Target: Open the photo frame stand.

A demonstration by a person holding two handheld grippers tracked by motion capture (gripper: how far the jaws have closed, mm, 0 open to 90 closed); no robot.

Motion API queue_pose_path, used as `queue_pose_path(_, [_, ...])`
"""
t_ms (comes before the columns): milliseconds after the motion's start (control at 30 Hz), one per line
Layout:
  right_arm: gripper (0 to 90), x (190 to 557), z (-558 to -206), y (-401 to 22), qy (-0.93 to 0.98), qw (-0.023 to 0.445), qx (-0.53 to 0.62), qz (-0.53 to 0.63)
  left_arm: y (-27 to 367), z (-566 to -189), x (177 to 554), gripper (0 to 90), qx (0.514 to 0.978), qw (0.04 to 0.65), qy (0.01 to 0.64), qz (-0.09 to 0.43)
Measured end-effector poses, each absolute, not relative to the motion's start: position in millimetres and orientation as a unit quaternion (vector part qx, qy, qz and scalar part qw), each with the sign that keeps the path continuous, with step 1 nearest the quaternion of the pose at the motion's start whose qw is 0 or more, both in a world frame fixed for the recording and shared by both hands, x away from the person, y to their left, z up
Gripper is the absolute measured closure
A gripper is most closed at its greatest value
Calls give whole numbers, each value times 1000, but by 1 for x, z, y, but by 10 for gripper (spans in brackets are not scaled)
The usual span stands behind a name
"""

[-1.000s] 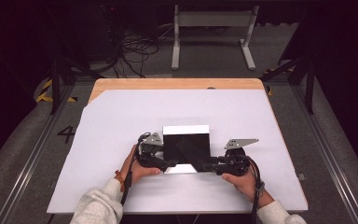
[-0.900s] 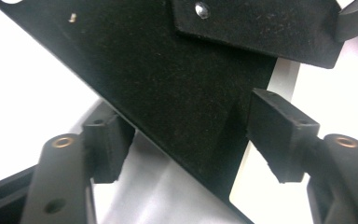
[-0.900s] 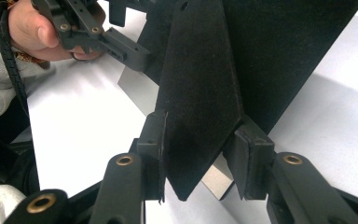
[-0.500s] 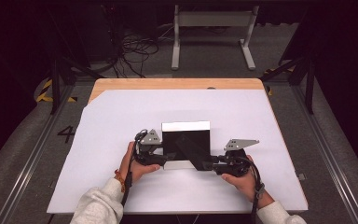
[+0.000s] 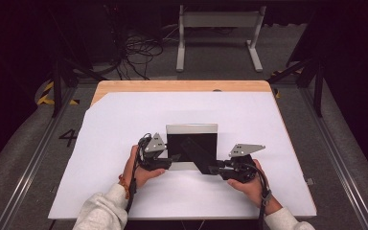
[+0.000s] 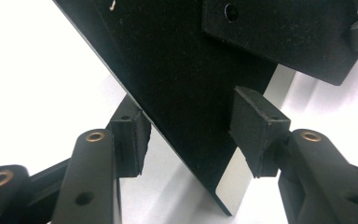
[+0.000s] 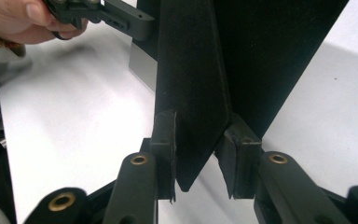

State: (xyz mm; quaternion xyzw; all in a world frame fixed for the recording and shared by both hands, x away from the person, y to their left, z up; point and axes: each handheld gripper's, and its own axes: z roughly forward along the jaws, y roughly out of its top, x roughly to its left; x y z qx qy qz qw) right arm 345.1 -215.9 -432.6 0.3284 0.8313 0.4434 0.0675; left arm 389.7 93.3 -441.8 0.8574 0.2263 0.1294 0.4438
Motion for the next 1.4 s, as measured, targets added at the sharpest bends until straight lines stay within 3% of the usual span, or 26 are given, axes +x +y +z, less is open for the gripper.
queue_pose_path(800, [702,337,-424,-210,841,89,296,443,101,-440,379,593,863,446,197,134])
queue_pose_path(1067, [717,335,-424,-211,846,80,281,446,97,-447,383,528,870,442,194,102])
queue_pose_path(1200, [716,334,-424,-211,846,76,278,449,93,-451,386,452,873,439,191,86])
queue_pose_path(1400, [716,332,-424,-210,849,81,272,445,91,-453,386,526,878,429,195,88])
